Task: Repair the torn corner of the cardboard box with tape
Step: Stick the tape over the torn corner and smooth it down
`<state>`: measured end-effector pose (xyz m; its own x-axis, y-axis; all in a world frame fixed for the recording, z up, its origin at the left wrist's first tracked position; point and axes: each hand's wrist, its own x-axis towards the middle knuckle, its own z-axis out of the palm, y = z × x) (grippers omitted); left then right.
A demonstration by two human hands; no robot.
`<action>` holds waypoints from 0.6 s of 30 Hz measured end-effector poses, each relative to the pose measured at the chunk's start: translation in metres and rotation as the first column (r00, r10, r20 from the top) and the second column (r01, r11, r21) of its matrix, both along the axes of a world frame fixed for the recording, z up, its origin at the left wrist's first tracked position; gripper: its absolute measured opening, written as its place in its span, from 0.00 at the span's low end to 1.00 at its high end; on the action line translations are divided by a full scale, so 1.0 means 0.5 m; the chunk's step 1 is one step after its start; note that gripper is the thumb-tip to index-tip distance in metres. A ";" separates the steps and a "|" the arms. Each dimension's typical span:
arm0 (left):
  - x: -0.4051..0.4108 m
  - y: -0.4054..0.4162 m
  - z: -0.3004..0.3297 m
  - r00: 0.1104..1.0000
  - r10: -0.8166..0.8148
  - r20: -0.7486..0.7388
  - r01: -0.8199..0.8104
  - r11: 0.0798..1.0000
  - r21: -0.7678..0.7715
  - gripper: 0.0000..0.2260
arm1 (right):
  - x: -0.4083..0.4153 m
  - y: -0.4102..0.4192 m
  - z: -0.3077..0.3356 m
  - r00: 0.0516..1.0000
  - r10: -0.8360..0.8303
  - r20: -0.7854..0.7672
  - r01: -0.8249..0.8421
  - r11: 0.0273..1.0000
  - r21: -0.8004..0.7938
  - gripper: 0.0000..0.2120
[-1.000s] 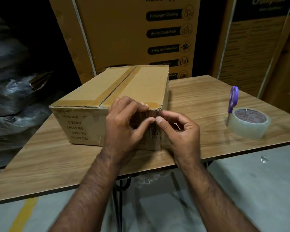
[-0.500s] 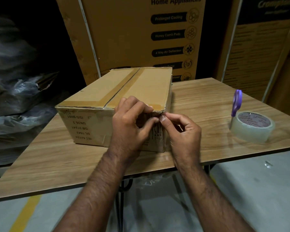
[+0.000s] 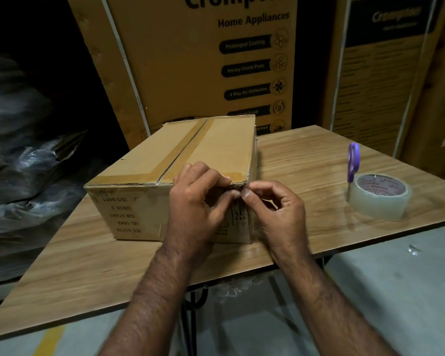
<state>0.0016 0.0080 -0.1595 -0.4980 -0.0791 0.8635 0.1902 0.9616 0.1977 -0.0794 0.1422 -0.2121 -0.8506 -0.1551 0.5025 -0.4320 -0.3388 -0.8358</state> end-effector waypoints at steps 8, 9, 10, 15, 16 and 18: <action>-0.008 0.004 0.000 1.000 0.002 -0.027 -0.002 1.000 0.018 0.09 | -0.016 0.014 0.018 0.996 0.073 0.050 -0.074 0.997 0.023 0.26; -0.008 0.005 -0.001 1.000 0.003 -0.026 -0.003 1.000 0.022 0.09 | -0.020 0.016 0.019 0.994 0.094 0.050 -0.095 0.995 0.018 0.24; -0.008 0.005 -0.001 1.000 0.005 -0.028 -0.004 1.000 0.024 0.10 | -0.024 0.017 0.020 0.993 0.109 0.048 -0.110 0.994 0.015 0.22; -0.011 0.001 -0.002 0.999 -0.002 -0.045 0.003 1.000 0.025 0.11 | -0.038 0.015 0.027 0.987 0.156 0.032 -0.156 0.988 0.000 0.20; -0.011 0.001 -0.002 0.999 0.001 -0.046 0.000 1.000 0.024 0.11 | -0.040 0.013 0.028 0.985 0.169 0.035 -0.169 0.986 -0.002 0.21; -0.011 0.002 -0.003 0.999 0.003 -0.050 -0.001 1.000 0.024 0.11 | -0.045 0.012 0.032 0.976 0.213 0.039 -0.213 0.977 -0.012 0.22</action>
